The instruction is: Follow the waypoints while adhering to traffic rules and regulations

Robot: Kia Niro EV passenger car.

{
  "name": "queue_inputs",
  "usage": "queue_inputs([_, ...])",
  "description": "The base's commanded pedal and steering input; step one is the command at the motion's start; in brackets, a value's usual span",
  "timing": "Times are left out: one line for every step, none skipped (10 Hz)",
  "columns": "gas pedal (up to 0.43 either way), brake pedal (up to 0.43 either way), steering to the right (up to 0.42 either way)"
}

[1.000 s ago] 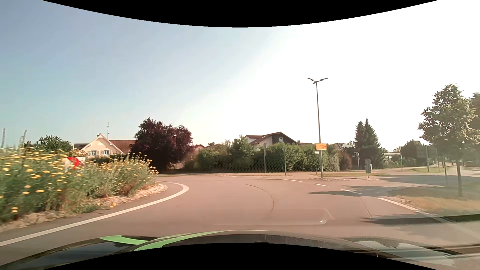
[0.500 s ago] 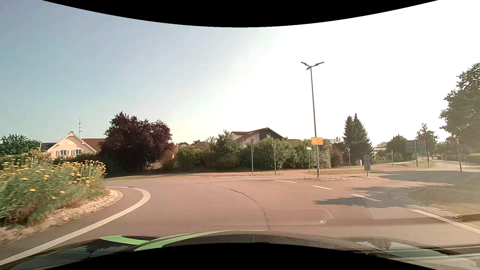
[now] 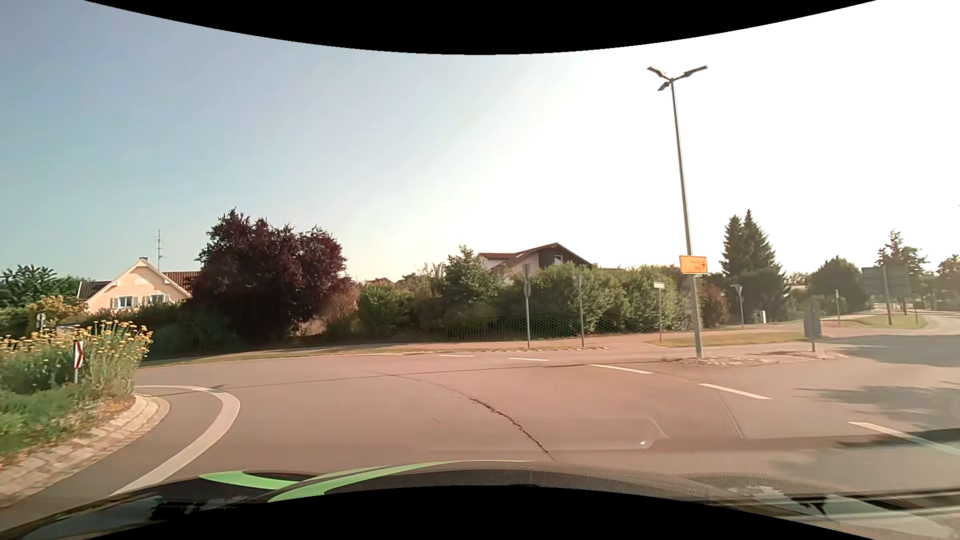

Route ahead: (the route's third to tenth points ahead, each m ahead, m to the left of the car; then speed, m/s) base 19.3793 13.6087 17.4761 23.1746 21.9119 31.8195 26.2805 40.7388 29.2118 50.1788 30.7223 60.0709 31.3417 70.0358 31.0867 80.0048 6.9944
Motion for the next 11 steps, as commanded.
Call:
queue_inputs([0.197, 0.000, -0.174])
queue_inputs([0.189, 0.000, -0.207])
queue_inputs([0.189, 0.000, -0.231])
queue_inputs([0.177, 0.000, -0.247])
queue_inputs([0.150, 0.000, -0.260])
queue_inputs([0.150, 0.000, -0.268])
queue_inputs([0.150, 0.000, -0.275])
queue_inputs([0.130, 0.000, -0.283])
queue_inputs([0.130, 0.000, -0.293])
queue_inputs([0.130, 0.000, -0.296])
queue_inputs([0.118, 0.000, -0.297])
